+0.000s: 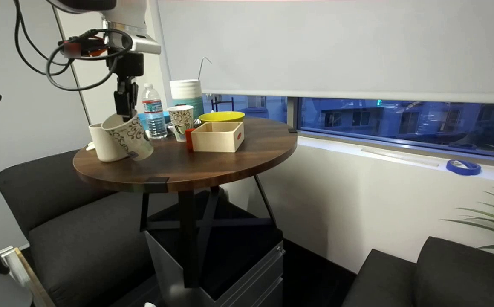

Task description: Pick up the white mug and paper cup one by one and place them the right way up on the table

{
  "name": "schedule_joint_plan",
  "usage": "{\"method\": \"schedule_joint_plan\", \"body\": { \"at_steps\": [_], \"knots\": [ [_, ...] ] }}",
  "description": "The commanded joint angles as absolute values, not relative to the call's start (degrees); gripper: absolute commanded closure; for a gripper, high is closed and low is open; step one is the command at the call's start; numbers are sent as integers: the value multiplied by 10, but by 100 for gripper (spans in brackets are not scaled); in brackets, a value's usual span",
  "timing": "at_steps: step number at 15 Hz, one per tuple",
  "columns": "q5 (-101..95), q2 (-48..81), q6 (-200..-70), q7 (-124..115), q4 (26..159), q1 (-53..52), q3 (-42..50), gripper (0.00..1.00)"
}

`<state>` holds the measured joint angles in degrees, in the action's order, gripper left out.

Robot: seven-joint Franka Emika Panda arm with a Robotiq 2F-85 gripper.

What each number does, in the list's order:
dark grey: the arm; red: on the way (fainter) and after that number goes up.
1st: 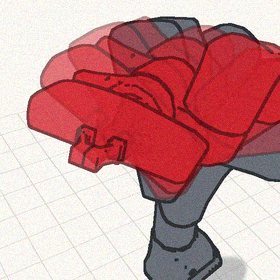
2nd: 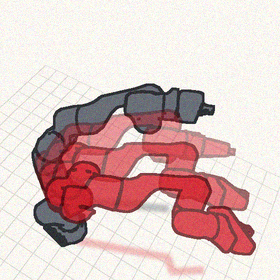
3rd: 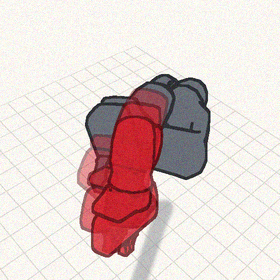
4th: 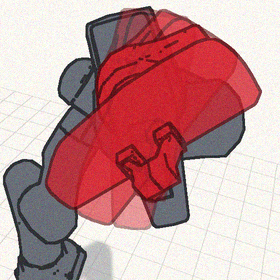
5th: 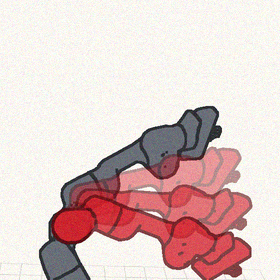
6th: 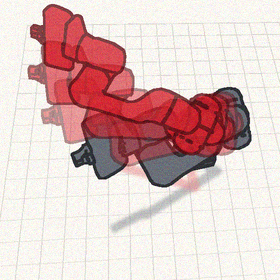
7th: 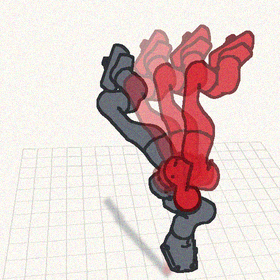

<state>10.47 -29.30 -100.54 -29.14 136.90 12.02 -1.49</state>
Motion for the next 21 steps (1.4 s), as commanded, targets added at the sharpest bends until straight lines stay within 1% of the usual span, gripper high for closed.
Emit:
{"method": "schedule_joint_plan", "body": {
  "at_steps": [1, 4, 5, 6, 7, 10, 11, 14, 16, 17, 21],
  "knots": [
    [69, -210, -972, -287, 1299, 106, -20, 98],
    [52, -171, -954, -291, 1267, 101, -13, 98],
    [50, -162, -946, -286, 1259, 100, -9, 96],
    [48, -162, -944, -280, 1257, 99, -5, 68],
    [42, -160, -941, -278, 1254, 98, -3, 68],
    [32, -171, -935, -267, 1248, 98, 3, 49],
    [28, -179, -935, -264, 1249, 98, 5, 40],
    [15, -214, -939, -228, 1259, 97, 11, 20],
    [-3, -247, -954, -186, 1273, 94, 13, 5],
    [-6, -262, -957, -165, 1276, 92, 16, 1],
    [-9, -327, -967, -76, 1297, 75, 19, 0]
  ]
}}
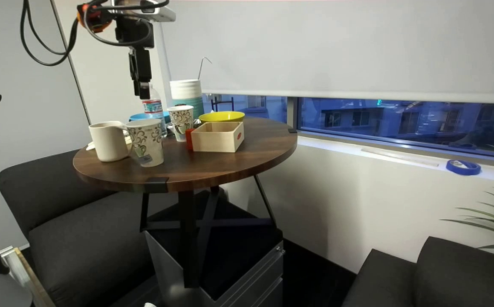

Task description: Pick up the white mug and paper cup one by one and place them the right way up on the table

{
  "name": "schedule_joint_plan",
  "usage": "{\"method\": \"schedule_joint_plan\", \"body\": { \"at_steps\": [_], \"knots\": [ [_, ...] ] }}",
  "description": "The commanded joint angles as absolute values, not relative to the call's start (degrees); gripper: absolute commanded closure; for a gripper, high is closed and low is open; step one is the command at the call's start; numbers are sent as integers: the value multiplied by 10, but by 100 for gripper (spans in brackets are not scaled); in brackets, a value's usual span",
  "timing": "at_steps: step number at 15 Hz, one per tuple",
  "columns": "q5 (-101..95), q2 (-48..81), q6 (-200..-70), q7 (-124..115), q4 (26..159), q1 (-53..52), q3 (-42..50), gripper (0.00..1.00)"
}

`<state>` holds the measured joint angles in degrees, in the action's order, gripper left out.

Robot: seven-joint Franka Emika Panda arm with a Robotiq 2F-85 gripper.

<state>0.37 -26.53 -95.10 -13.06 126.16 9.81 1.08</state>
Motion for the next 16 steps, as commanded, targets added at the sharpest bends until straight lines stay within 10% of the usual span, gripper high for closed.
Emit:
{"method": "schedule_joint_plan", "body": {
  "at_steps": [1, 16],
  "knots": [
    [-4, -342, -971, -56, 1304, 68, 20, 0],
    [20, -448, -1027, 76, 1374, -38, 13, 0]
  ]
}}
